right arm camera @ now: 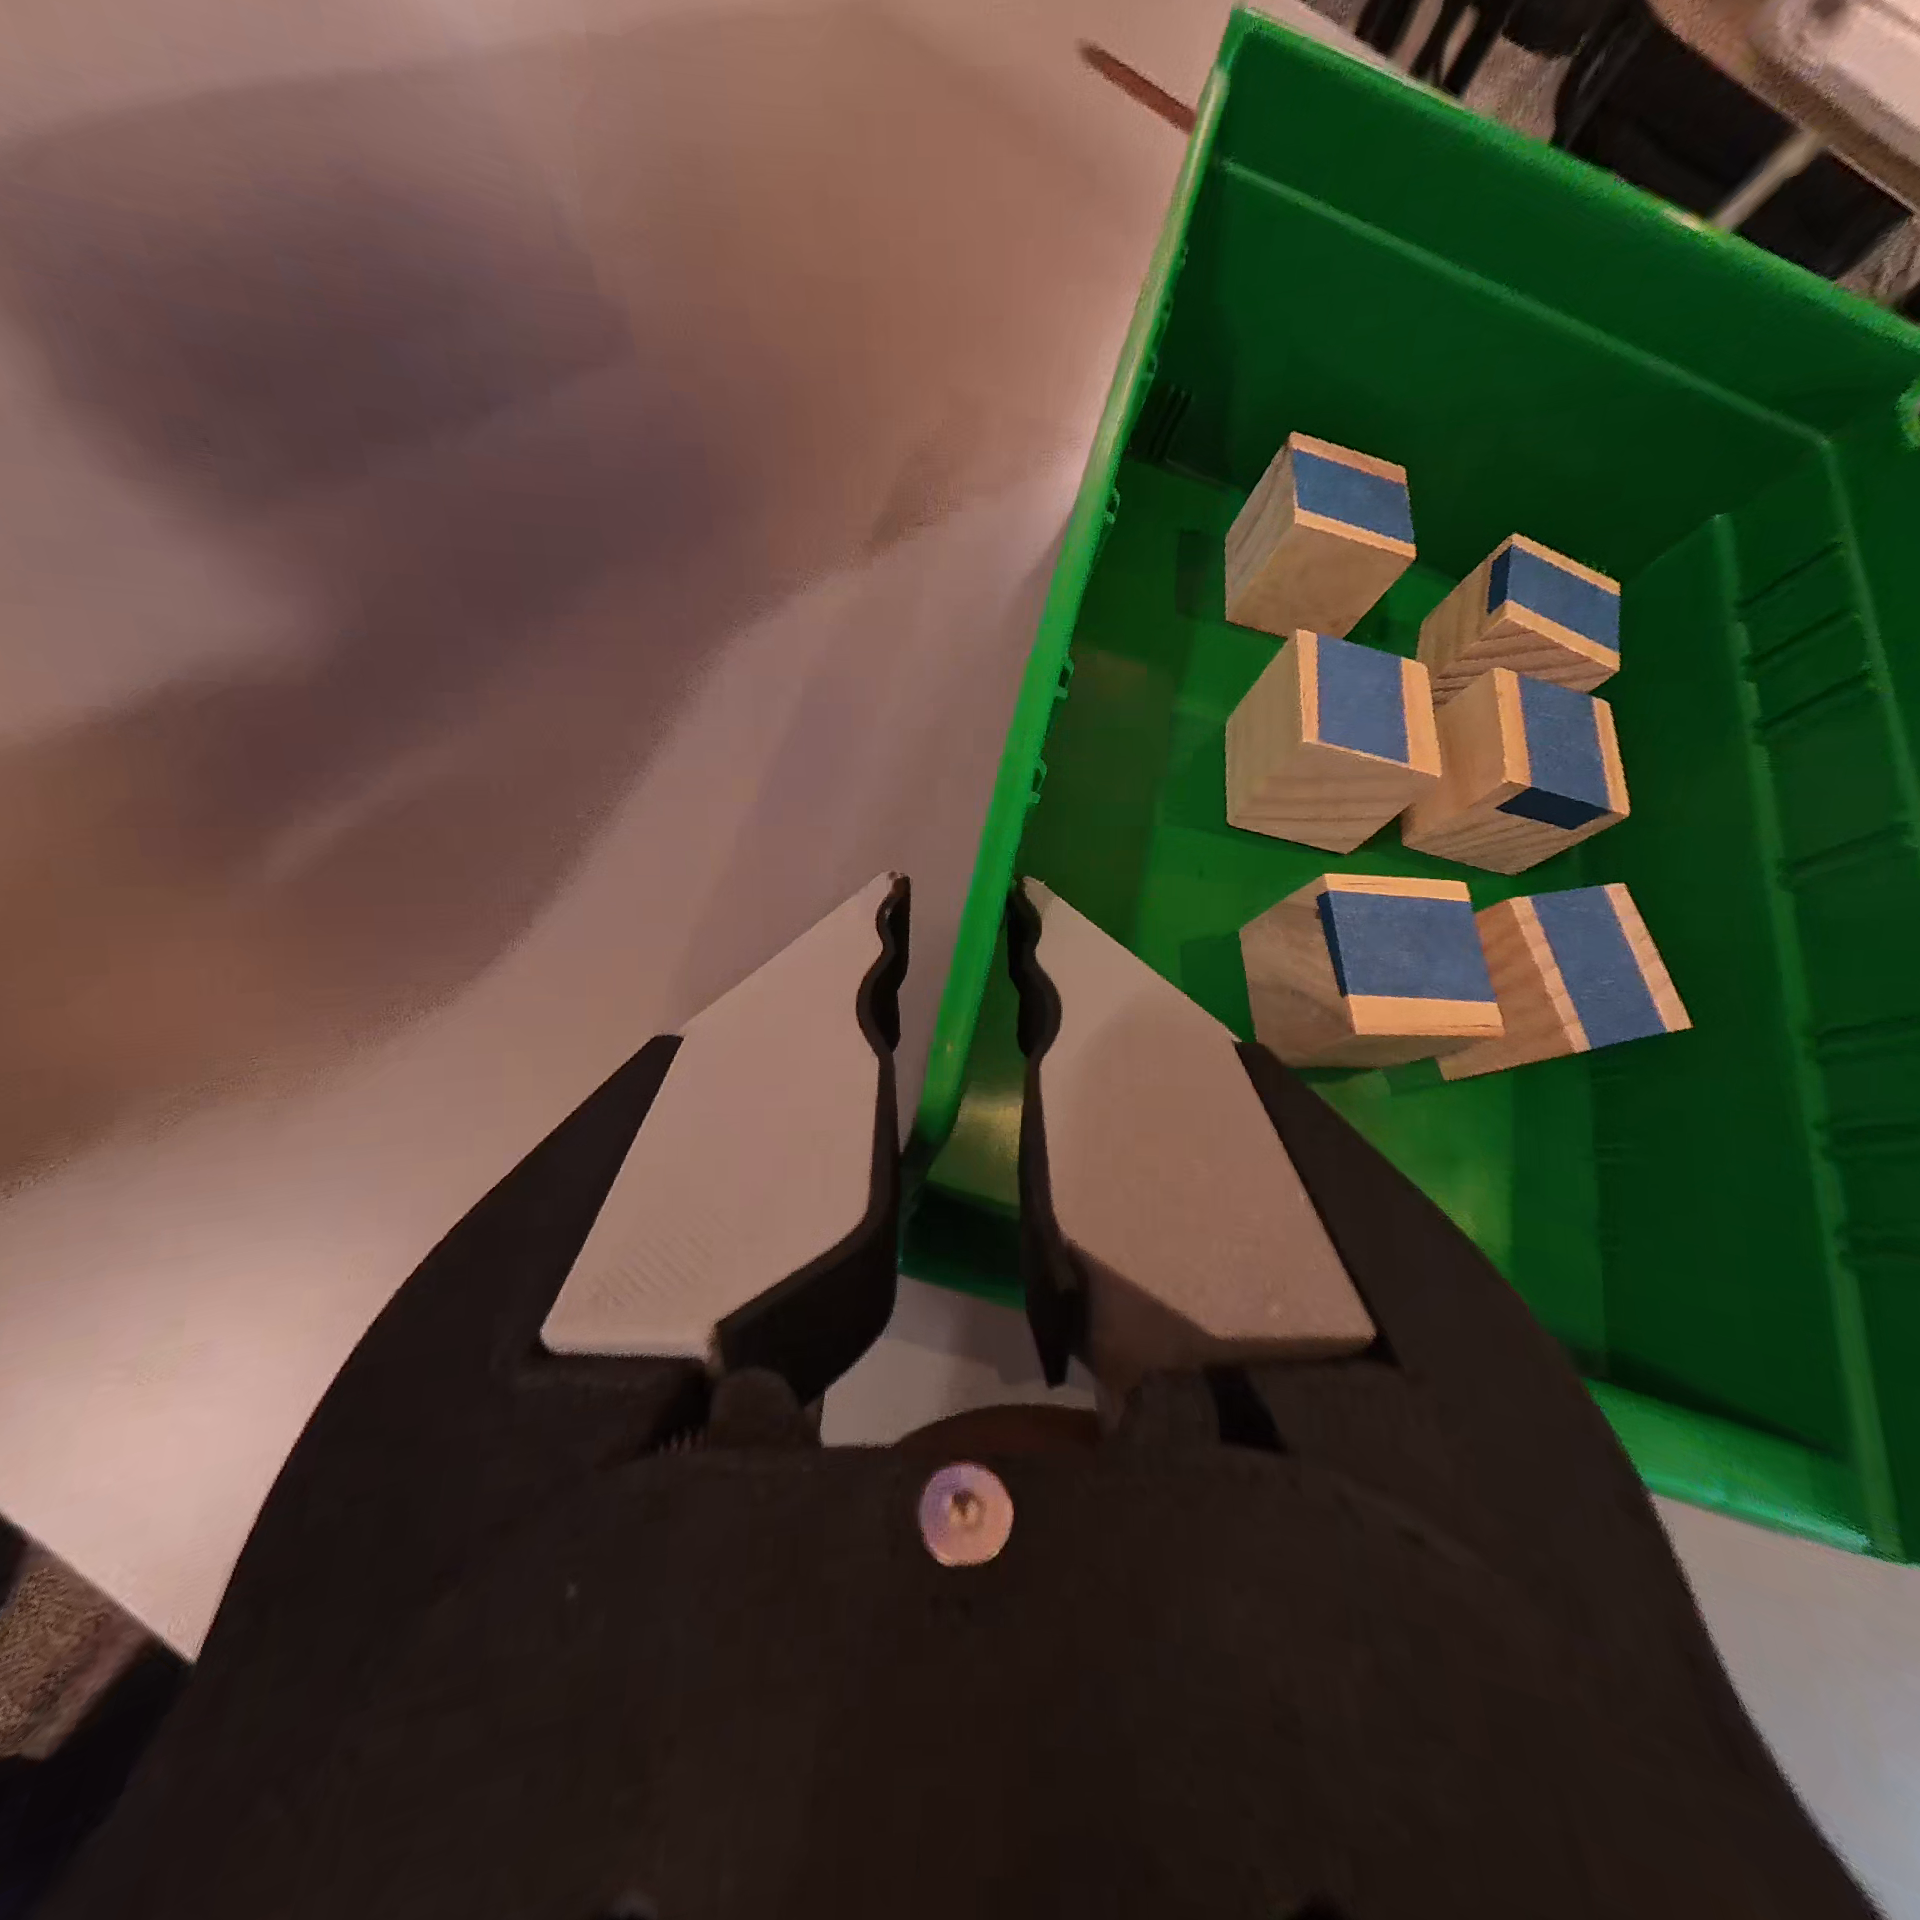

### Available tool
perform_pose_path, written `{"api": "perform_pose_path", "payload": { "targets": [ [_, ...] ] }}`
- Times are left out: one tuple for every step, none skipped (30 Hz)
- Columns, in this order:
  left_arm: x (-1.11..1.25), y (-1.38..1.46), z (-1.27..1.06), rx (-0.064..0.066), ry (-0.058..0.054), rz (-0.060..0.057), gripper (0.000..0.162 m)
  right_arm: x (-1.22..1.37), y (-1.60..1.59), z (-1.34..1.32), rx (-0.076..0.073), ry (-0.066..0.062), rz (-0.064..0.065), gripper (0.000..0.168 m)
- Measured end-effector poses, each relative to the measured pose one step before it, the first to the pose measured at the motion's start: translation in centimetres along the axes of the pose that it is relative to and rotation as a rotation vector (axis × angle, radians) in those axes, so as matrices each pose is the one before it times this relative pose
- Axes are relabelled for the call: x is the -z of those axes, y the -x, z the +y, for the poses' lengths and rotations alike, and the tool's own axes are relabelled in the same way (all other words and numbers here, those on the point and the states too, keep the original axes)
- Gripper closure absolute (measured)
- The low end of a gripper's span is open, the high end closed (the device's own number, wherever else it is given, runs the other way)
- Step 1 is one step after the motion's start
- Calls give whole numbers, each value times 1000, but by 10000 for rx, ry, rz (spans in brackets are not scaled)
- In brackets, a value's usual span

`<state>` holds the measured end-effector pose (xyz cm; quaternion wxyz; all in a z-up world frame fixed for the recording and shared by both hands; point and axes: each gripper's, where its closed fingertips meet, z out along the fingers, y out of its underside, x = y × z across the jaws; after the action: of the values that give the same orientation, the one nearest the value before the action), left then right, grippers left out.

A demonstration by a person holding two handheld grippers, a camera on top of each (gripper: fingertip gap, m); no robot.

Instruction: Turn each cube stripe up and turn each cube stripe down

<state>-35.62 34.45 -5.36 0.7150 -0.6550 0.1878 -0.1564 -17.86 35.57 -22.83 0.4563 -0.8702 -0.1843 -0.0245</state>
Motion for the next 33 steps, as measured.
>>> {"api": "perform_pose_path", "payload": {
  "targets": [
    [413,494,-207,-12,-5,-113,160,-669,1960,-1087,44,-100,-263,150],
    [375,561,-175,-2,-15,-129,160,-714,2119,-1148,59,-81,-510,145],
    [335,612,-182,10,-36,-153,160,-676,2036,-1117,136,-12,-599,141],
    [315,623,-171,-7,-47,-179,160,-446,1593,-1195,120,-3,-456,138],
    [290,572,-145,-74,-37,-198,160,29,1241,-1321,11,-125,-350,140],
    [257,484,-100,-157,-6,-206,160,598,1165,-1483,-29,-351,-478,143],
    [208,404,-65,-202,15,-212,160,1076,996,-1458,-32,-469,-533,146],
    [173,326,-63,-200,18,-203,160,1415,544,-1302,53,-511,-419,146],
    [137,206,-76,-167,13,-175,160,1663,49,-1069,94,-492,-267,146],
    [118,37,-164,-134,-13,-125,160,1851,-332,-807,135,-423,-195,145],
    [104,-207,-304,-132,-58,-53,160,1989,-688,-558,148,-377,-126,144],
    [111,-550,-459,-179,-119,36,161,2076,-908,-284,168,-310,-118,142],
    [139,-938,-654,-252,-181,129,161,2110,-1248,15,117,-206,3,138],
    [136,-1343,-866,-328,-227,239,161,2138,-1651,282,3,-97,173,135],
    [117,-1725,-1046,-417,-254,356,161,2165,-1763,398,-71,-57,172,133],
    [74,-2033,-1184,-447,-270,450,161,2243,-1800,416,-117,-73,148,131],
    [-36,-2285,-1278,-378,-288,525,161,2352,-1907,400,-133,-62,224,130],
    [-175,-2454,-1301,-239,-306,572,160,2408,-1885,293,-104,-92,271,131],
    [-358,-2633,-1238,-102,-312,605,161,2426,-1861,221,-22,-95,325,131],
    [-603,-2758,-1066,-31,-270,635,160,2404,-2040,257,52,-69,489,130],
    [-867,-2776,-841,-21,-203,644,160,2274,-2179,340,115,-29,599,130],
    [-1075,-2559,-653,-41,-161,577,160,2085,-2249,494,121,14,633,129],
    [-1220,-2151,-545,-34,-144,432,159,1850,-2215,611,69,20,599,129],
    [-1333,-1905,-383,30,-80,384,158,1566,-2006,765,8,29,461,128],
    [-1426,-1922,-215,88,-7,436,158,1308,-1723,938,-107,90,305,128],
    [-1510,-1869,-59,57,6,388,159,1096,-1426,1100,-239,160,186,127],
    [-1604,-1750,139,-40,34,316,159,901,-1119,1178,-257,188,93,126],
    [-1652,-1627,317,-97,69,247,159,762,-983,1192,-212,184,111,125],
    [-1632,-1453,396,-85,84,168,159,652,-976,1109,-148,152,197,124],
    [-1560,-1256,482,-20,121,105,159,546,-941,984,-73,103,238,124],
    [-1460,-1144,550,51,151,80,159,429,-829,852,-57,97,210,124],
    [-1340,-1019,589,98,161,63,159,309,-658,742,-92,110,141,124],
    [-1278,-919,660,134,158,54,159,189,-414,597,-116,99,24,124]
  ]
}}
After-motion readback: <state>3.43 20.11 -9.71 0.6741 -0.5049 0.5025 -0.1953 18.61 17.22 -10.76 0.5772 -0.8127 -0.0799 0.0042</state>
